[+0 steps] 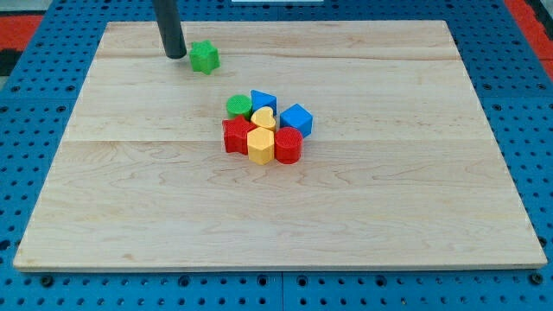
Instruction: Push the green star closer to the blue cube
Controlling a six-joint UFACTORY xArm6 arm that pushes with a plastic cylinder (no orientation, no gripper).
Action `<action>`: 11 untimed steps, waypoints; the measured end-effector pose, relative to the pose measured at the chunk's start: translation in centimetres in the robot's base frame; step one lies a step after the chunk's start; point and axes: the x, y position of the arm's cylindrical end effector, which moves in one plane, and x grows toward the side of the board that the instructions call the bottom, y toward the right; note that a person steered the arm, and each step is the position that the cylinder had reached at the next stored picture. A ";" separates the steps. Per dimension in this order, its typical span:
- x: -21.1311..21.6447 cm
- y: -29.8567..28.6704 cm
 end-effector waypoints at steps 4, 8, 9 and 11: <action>-1.0 4.5; 0.4 12.5; 1.2 14.0; 1.2 16.6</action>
